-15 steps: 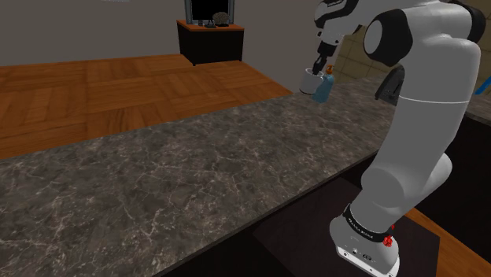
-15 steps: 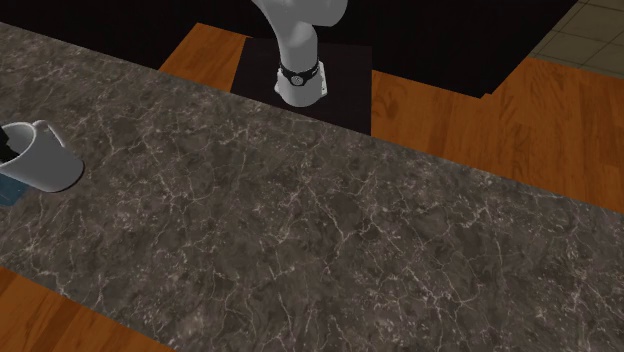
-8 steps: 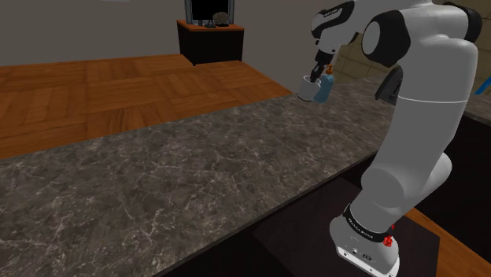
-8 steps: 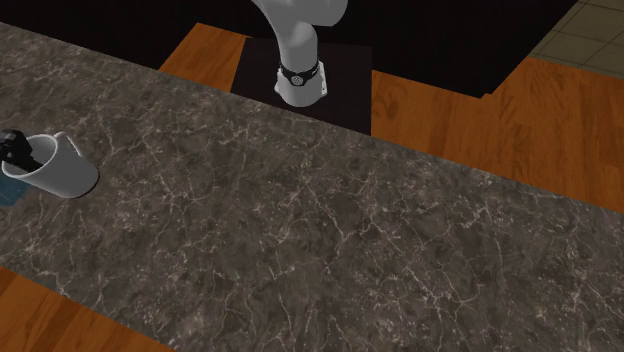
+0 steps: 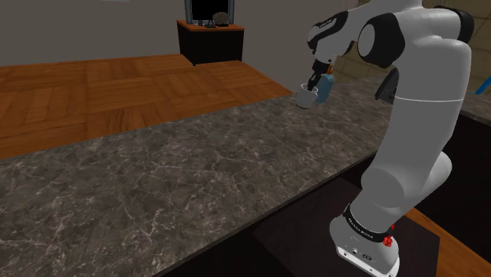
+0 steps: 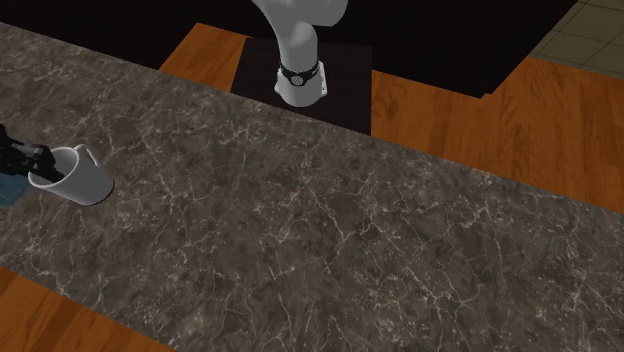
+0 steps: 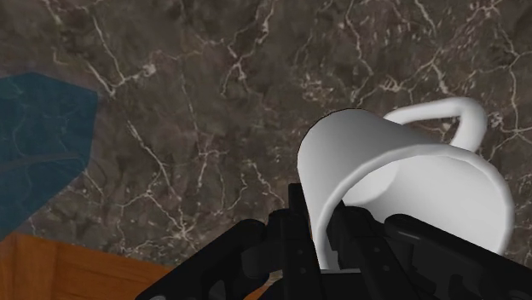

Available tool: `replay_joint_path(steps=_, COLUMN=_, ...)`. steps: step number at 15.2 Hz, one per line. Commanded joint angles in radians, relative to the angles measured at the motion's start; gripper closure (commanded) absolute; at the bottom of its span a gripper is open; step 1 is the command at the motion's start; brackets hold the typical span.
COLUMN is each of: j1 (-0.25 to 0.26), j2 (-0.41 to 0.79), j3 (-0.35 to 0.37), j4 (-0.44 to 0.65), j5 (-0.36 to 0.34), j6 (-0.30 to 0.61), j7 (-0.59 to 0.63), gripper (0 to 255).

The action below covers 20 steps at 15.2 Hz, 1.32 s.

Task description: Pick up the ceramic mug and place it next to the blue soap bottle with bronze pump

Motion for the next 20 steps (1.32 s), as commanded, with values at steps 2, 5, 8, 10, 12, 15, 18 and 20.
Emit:
replay_joint_path(steps=2, j1=-0.002, j2=0.012, j3=0.004, j4=-0.022, j5=0.010, j6=0.033, j7=-0.010, gripper=255)
replay_joint_path(steps=5, j1=-0.004, j2=0.028, j3=0.009, j4=-0.041, j5=0.022, j6=0.065, j7=-0.021, gripper=255)
replay_joint_path(steps=8, j1=-0.007, j2=0.043, j3=0.014, j4=-0.056, j5=0.034, j6=0.093, j7=-0.031, gripper=255)
replay_joint_path(steps=10, j1=-0.007, j2=0.043, j3=0.014, j4=-0.056, j5=0.034, j6=0.093, j7=-0.031, gripper=255)
replay_joint_path(steps=12, j1=-0.007, j2=0.043, j3=0.014, j4=-0.056, j5=0.034, j6=0.093, j7=-0.031, gripper=255)
replay_joint_path(steps=15, j1=-0.007, j2=0.043, j3=0.014, j4=-0.056, j5=0.034, j6=0.093, j7=-0.031, gripper=255)
replay_joint_path(steps=18, j1=-0.007, j2=0.043, j3=0.014, j4=-0.056, j5=0.034, j6=0.093, j7=-0.031, gripper=0)
replay_joint_path(steps=20, j1=-0.007, j2=0.043, j3=0.014, j4=-0.056, j5=0.034, j6=0.093, j7=-0.031, gripper=0)
